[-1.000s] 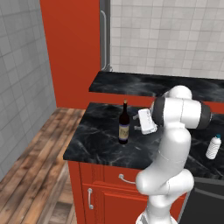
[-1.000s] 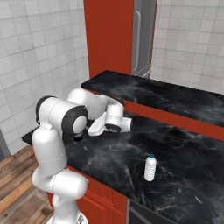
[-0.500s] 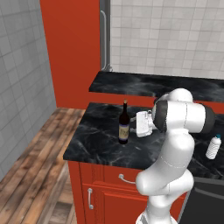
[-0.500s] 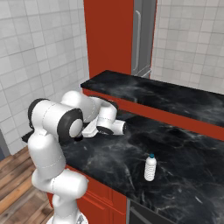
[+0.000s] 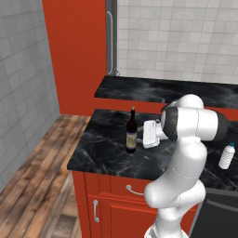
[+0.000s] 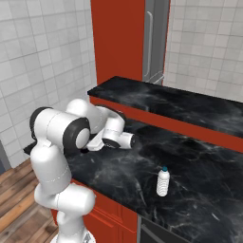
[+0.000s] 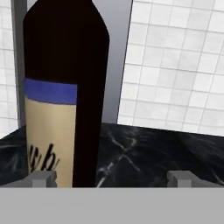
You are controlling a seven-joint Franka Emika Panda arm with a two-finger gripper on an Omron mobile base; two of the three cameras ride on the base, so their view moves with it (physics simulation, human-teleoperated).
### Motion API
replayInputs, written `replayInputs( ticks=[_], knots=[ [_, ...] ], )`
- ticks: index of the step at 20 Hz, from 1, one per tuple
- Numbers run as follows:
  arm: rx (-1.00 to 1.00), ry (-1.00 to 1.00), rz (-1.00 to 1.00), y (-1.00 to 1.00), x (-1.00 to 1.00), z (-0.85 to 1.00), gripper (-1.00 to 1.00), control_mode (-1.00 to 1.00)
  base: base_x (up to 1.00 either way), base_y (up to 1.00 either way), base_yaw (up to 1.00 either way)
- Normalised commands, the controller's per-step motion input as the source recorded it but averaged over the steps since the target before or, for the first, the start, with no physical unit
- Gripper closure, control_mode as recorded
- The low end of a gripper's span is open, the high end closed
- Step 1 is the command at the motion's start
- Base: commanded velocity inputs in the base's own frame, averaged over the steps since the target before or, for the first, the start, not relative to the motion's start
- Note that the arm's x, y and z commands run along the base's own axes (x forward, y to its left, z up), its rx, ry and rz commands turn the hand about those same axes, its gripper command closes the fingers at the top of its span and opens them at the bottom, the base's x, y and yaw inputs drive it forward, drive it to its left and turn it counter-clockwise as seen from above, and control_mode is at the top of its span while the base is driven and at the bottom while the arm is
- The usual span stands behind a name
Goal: Place the drinks on the dining counter in a tight cluster.
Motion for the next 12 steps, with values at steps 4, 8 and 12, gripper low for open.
replayInputs(
  ticks=[4, 8, 12],
  knots=[
    [0.0, 0.0, 0.0, 0.22, 0.0, 0.0, -1.0, -1.0, 0.0, 0.0, 0.0],
    [0.0, 0.0, 0.0, 0.16, -0.06, 0.0, -1.0, -1.0, 0.0, 0.0, 0.0],
    [0.0, 0.0, -0.01, 0.01, 0.0, -0.01, -1.0, -1.0, 0.0, 0.0, 0.0]
  ],
)
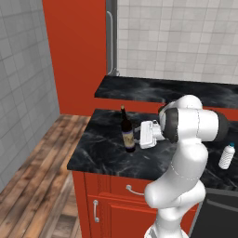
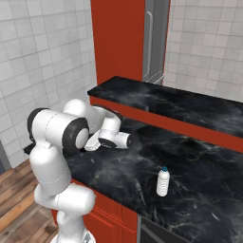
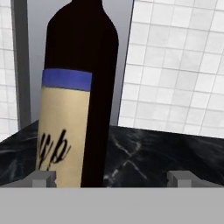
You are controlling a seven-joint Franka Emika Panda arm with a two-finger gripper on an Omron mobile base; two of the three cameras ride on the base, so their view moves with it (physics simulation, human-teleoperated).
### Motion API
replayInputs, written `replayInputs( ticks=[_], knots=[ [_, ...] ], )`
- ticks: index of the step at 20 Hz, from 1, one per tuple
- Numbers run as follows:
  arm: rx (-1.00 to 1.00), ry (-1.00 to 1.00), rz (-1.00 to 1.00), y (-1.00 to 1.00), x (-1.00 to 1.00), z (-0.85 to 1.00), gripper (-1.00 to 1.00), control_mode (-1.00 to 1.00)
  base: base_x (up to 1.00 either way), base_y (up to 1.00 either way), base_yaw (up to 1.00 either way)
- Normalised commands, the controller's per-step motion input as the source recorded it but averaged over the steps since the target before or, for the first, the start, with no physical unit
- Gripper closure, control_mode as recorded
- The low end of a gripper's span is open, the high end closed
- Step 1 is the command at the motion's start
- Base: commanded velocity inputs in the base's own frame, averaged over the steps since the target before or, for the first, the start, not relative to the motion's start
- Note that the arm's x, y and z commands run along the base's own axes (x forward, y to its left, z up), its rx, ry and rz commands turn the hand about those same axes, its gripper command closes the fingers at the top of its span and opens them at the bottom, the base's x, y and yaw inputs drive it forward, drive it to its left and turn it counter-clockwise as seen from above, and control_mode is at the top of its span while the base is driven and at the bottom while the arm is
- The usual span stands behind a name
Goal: Place the drinks on the dining counter in a tight cluster.
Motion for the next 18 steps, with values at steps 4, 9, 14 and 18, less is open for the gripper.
replayInputs(
  ticks=[4, 9, 14, 18],
  knots=[
    [0.0, 0.0, 0.0, -0.01, 0.0, -0.01, -1.0, -1.0, 0.0, 0.0, 0.0],
    [0.0, 0.0, 0.0, -0.06, -0.03, 0.0, -1.0, -1.0, 0.0, 0.0, 0.0],
    [0.0, 0.0, 0.0, -0.05, 0.0, 0.0, -1.0, -1.0, 0.0, 0.0, 0.0],
    [0.0, 0.0, 0.0, 0.0, -0.05, 0.0, -1.0, -1.0, 0.0, 0.0, 0.0]
  ],
)
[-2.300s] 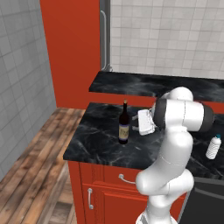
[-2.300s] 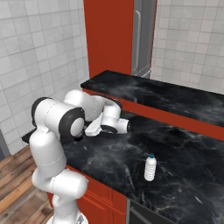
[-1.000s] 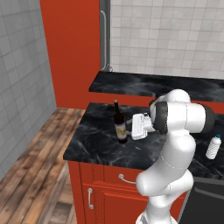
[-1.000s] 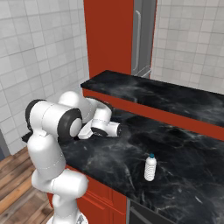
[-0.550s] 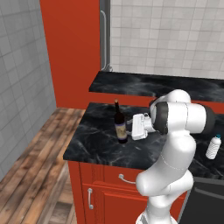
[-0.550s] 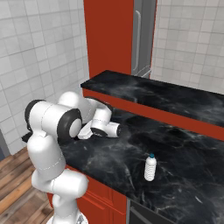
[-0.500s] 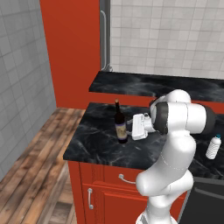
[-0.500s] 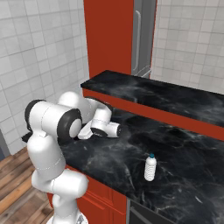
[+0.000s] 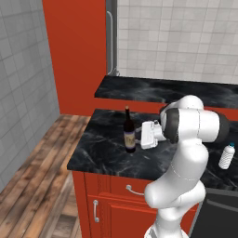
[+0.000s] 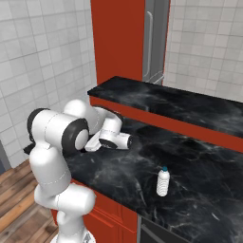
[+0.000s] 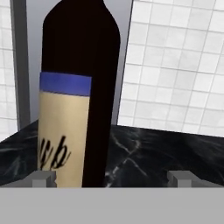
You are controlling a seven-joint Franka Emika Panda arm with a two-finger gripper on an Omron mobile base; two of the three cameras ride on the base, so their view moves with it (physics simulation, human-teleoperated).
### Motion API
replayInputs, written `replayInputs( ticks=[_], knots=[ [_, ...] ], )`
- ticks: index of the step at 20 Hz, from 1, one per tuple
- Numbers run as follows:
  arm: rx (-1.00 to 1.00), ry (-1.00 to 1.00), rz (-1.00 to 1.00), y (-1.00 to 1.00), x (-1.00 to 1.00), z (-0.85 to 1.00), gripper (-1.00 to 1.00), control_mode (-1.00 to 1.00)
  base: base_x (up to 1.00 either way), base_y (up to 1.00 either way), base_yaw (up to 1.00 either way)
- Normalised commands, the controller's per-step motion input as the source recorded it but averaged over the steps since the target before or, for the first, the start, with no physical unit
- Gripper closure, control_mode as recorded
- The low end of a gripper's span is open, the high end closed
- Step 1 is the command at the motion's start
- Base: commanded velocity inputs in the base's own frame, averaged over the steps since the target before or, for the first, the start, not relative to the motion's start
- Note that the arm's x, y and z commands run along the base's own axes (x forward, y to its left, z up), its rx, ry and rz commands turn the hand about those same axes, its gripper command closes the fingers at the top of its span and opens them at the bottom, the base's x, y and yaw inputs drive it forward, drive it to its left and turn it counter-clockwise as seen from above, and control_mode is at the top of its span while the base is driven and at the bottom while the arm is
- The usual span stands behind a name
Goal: Place the drinks on the dining counter in a tight cluster.
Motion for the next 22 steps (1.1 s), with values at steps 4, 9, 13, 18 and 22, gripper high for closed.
replayInputs(
  ticks=[4, 9, 13, 18, 22],
  knots=[
    [0.0, 0.0, 0.0, -0.01, -0.19, -0.02, -1.0, -1.0, 0.0, 0.0, 0.0],
    [0.0, 0.0, 0.0, -0.01, -0.32, -0.04, -1.0, -1.0, 0.0, 0.0, 0.0],
    [0.0, 0.0, 0.0, 0.12, 0.0, 0.0, -1.0, -1.0, 0.0, 0.0, 0.0],
    [0.0, 0.0, -0.01, 0.2, 0.06, 0.0, -1.0, -1.0, 0.0, 0.0, 0.0],
    [0.0, 0.0, 0.0, 0.23, 0.0, 0.0, -1.0, -1.0, 0.0, 0.0, 0.0]
  ],
)
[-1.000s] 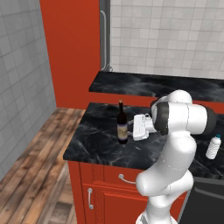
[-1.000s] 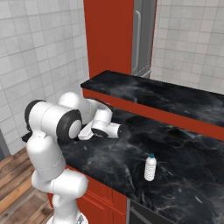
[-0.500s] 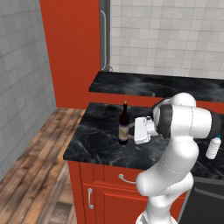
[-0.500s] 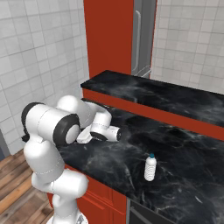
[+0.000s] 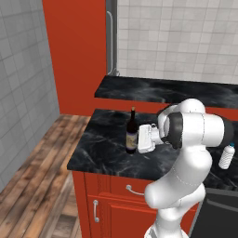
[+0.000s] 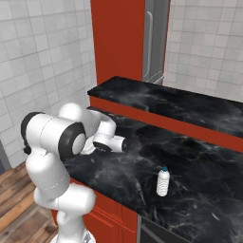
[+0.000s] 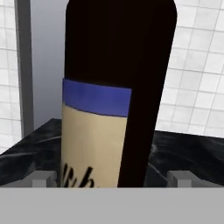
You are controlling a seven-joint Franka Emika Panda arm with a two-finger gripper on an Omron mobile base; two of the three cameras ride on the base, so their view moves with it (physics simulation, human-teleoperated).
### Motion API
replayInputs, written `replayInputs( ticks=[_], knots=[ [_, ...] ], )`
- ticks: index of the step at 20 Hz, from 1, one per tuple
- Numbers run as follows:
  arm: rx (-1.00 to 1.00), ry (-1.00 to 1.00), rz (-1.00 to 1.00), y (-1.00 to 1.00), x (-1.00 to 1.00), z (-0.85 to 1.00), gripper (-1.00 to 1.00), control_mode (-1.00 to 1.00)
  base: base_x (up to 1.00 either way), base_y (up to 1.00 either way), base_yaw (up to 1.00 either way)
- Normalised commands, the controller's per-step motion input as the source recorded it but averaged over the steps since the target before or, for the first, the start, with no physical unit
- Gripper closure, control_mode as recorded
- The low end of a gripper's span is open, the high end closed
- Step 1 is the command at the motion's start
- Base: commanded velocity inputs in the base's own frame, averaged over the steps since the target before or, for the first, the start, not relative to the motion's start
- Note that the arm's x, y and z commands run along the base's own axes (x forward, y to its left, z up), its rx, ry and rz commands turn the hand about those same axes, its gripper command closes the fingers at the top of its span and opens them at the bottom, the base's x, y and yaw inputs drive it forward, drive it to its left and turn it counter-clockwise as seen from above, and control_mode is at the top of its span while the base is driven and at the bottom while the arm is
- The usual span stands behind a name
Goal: Place the drinks on the dining counter in a tight cluster.
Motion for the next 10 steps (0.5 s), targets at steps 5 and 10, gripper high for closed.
replayInputs(
  ticks=[5, 10],
  knots=[
    [0.0, 0.0, 0.0, 0.08, 0.0, 0.0, -1.0, -1.0, 0.0, 0.0, 0.0],
    [0.0, 0.0, 0.0, 0.0, 0.0, 0.0, 1.0, -1.0, 0.0, 0.0, 0.0]
  ],
)
